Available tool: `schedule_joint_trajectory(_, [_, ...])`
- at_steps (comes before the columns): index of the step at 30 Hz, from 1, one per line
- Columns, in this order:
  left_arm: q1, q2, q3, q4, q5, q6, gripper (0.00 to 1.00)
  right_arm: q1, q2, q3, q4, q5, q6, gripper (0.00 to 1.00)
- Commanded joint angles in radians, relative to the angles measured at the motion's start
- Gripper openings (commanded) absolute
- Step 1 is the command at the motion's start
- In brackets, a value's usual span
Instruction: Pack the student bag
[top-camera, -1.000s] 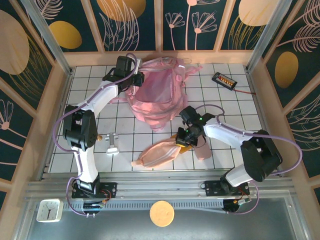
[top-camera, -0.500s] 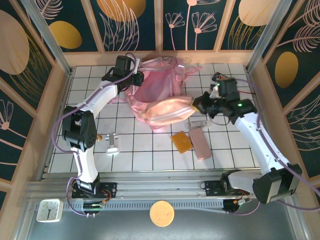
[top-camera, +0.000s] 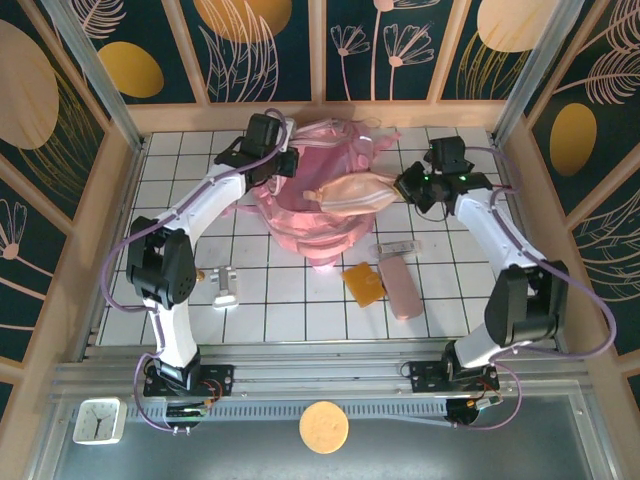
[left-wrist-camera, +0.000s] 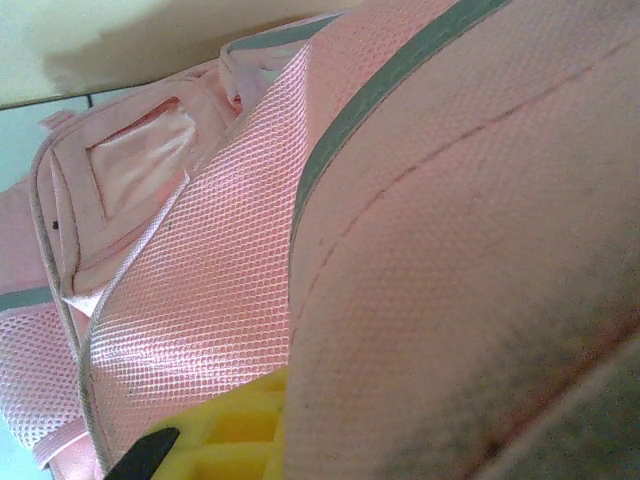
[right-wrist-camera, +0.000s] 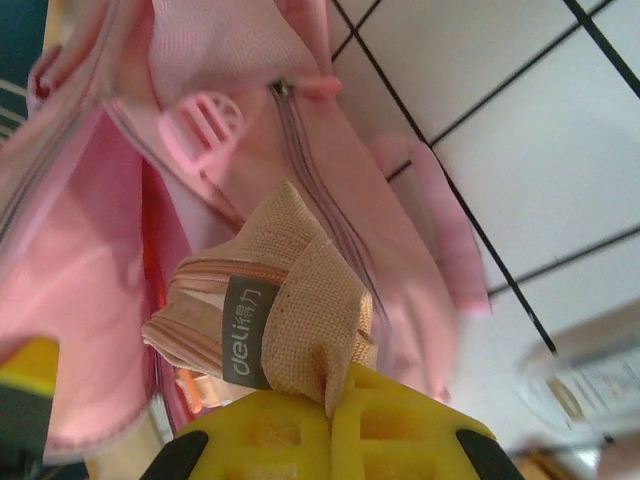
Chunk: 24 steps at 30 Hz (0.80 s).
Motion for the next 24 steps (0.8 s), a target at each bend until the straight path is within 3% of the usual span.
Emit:
schedule_joint_trajectory(1, [-0.043,-0.077,0.07,0.09,0.057,-0.077,0.0,0.062,0.088,0.074,0.227,0.093,0.089,0.0])
schedule_joint_trajectory(11, [-0.057,-0.016,0.152,0.099,0.075,-0.145,0.0,0.223,0.474,0.308,0.515,0.069,0.212,0.0])
schedule_joint_trajectory(12, [-0.057,-0.004,0.17,0.089,0.07,-0.148,0.0,0.224,0.512,0.343,0.509,0.068,0.197,0.04])
schedule_joint_trajectory(13, [-0.057,0.003,0.182,0.081,0.066,-0.147,0.0,0.222,0.544,0.376,0.503,0.063,0.179,0.09])
schedule_joint_trajectory(20, [-0.056,0.028,0.209,0.013,-0.025,-0.133,0.0,0.201,0.6,0.614,0.267,0.058,-0.018,0.87])
schedule_joint_trajectory(24, [-0.056,0.062,0.238,-0.042,-0.103,-0.115,0.0,0.201,0.538,0.661,0.108,0.109,-0.117,0.91])
